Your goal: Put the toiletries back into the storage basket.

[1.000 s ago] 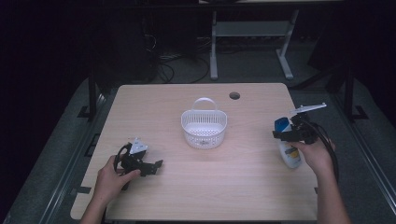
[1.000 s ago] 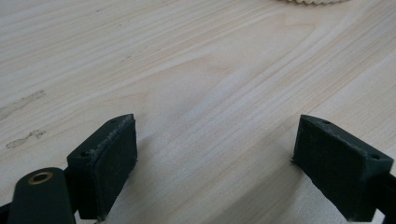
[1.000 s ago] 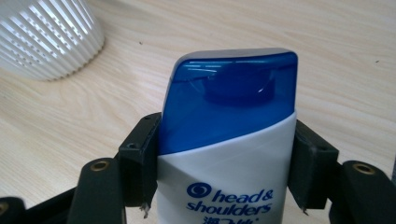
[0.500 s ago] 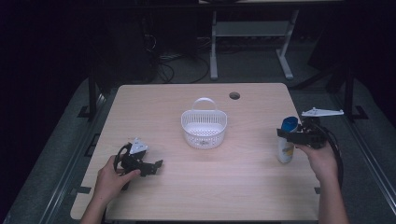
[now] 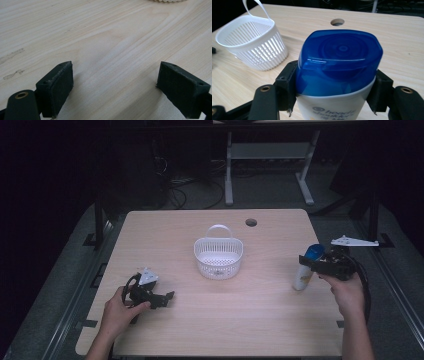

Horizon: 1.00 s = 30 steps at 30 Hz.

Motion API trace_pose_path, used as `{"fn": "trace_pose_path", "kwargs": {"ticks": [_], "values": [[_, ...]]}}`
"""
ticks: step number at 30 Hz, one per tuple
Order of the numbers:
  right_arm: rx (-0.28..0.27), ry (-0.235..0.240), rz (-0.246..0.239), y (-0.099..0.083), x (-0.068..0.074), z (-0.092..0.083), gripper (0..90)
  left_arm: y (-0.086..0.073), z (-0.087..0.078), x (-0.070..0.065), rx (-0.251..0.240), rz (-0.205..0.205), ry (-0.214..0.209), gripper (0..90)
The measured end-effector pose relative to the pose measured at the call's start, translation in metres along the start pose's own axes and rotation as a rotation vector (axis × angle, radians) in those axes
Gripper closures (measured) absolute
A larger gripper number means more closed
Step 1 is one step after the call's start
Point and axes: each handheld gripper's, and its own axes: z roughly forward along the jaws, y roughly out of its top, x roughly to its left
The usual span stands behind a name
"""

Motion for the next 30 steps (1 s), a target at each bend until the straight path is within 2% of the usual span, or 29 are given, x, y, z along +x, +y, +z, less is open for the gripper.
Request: {"fn": "trace_pose_path", "kwargs": {"ticks": [4, 17, 25, 30], "values": [[-0.019, 0.010, 0.001, 0.003, 0.003, -0.002, 36.3, 0.000, 0.000, 0.000, 0.000, 0.000, 0.000, 13.0], [-0.086, 0.034, -0.046, 0.027, 0.022, -0.011, 36.2, 0.000, 0.000, 0.000, -0.001, 0.000, 0.001, 13.0], [-0.100, 0.060, -0.050, 0.035, 0.029, -0.009, 36.2, 0.000, 0.000, 0.000, -0.001, -0.004, -0.001, 13.0], [-0.104, 0.072, -0.071, 0.044, 0.037, -0.007, 36.2, 0.000, 0.000, 0.000, 0.002, 0.001, 0.000, 13.0]]}}
